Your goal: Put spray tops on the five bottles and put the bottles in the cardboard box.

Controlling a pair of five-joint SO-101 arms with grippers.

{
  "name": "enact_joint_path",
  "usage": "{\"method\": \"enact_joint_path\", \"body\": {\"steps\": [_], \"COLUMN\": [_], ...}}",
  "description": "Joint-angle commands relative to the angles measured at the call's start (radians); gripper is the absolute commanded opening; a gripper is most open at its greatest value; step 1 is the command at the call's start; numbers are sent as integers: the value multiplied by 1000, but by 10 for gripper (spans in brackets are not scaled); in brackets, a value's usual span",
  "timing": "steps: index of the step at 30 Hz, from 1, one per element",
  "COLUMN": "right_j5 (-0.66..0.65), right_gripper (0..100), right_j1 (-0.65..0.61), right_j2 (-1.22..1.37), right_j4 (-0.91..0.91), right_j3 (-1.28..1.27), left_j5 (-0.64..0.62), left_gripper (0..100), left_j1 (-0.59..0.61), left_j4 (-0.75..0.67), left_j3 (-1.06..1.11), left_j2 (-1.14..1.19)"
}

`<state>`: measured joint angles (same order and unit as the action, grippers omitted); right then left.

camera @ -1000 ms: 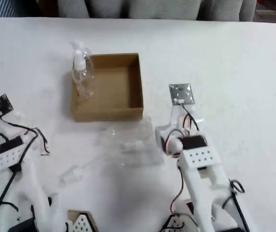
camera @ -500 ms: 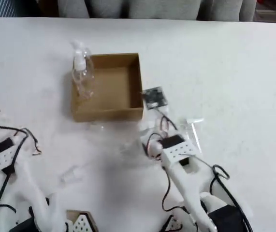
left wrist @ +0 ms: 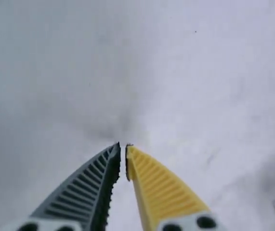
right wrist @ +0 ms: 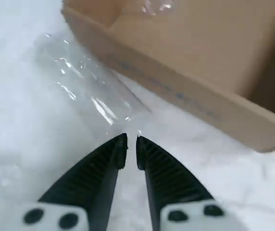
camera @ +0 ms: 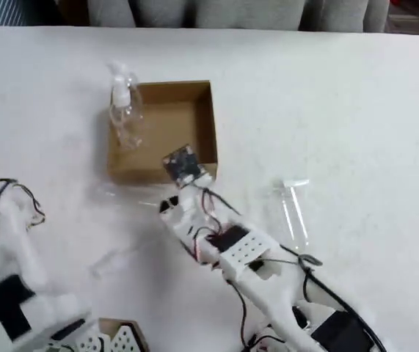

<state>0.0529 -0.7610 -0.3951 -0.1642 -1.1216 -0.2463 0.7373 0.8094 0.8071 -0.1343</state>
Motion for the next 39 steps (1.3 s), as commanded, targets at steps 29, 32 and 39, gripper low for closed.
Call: {"method": "enact_joint_path", "body": {"steps": [29,32,39], "right_j5": [-11,-37,-101], "right_gripper": [15,15,15], "right_j1": [-280,-259,-168], "right_j2": [150,-56,-309], "right_j4": [77,13,-266], "right_j3": [127,3,-28], "left_j5": [-2,-6,-55], "left_gripper": [30,77,122], "left_j1": [-62,-131,-369], "left_j4": [396,463,672], "left_j3": [-367,-367,-440], "left_j2": [84,-15,-147]}}
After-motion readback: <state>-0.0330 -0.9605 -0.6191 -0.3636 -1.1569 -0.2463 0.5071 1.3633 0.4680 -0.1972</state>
